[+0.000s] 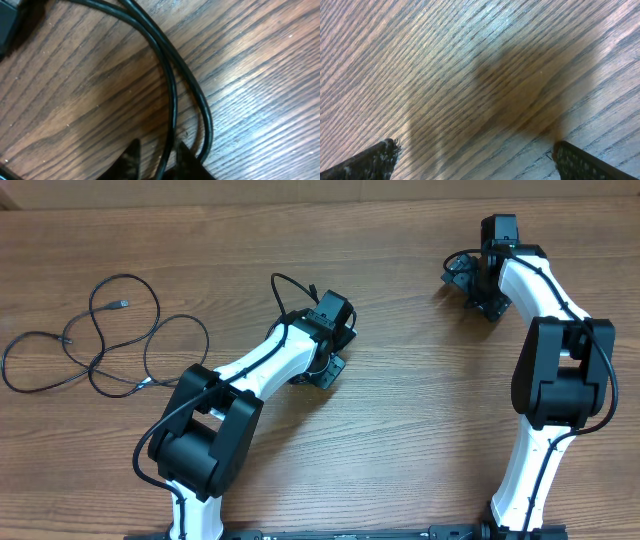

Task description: Untangle cables

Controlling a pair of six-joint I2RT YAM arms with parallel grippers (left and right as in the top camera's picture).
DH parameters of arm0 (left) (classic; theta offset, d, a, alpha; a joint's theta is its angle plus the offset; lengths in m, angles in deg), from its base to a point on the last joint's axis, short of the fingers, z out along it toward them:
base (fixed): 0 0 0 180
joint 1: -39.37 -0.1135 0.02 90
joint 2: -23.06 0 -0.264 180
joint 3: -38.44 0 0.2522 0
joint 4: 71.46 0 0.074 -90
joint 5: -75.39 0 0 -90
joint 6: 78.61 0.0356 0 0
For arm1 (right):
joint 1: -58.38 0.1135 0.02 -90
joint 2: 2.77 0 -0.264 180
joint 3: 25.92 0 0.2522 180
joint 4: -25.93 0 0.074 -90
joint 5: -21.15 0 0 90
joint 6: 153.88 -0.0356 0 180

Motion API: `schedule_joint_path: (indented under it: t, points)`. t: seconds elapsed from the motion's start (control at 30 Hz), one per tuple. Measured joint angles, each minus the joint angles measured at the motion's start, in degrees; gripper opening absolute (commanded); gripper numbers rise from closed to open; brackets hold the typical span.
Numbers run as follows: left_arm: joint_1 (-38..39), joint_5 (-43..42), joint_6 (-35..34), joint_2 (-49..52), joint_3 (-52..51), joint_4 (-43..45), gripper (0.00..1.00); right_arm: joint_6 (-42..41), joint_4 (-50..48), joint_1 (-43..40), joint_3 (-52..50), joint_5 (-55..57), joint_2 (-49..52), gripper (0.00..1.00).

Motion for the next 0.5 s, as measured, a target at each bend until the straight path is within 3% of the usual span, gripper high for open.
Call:
schedule_joint_path:
  t: [0.3, 0.4, 0.43, 0.5]
  points:
    - [-0.09, 1.16, 0.15, 0.04, -1.09, 0.92, 0.24, -0.02, 0.00, 0.00, 0.00, 0.00, 0.00, 1.00]
    - [-0.09, 1.62, 0.28, 0.04, -1.09, 0.94, 0.48, -0.02, 0.02, 0.00, 0.00, 0.02, 0.00, 1.00]
    - [-0.09, 1.79, 0.17, 0.04, -1.09, 0.96, 0.48, -0.02, 0.02, 0.00, 0.00, 0.00, 0.00, 1.00]
    - [-0.31, 1.81, 0.59, 0.04, -1.07, 0.79, 0.35, 0.02, -0.02, 0.00, 0.00, 0.00, 0.00, 1.00]
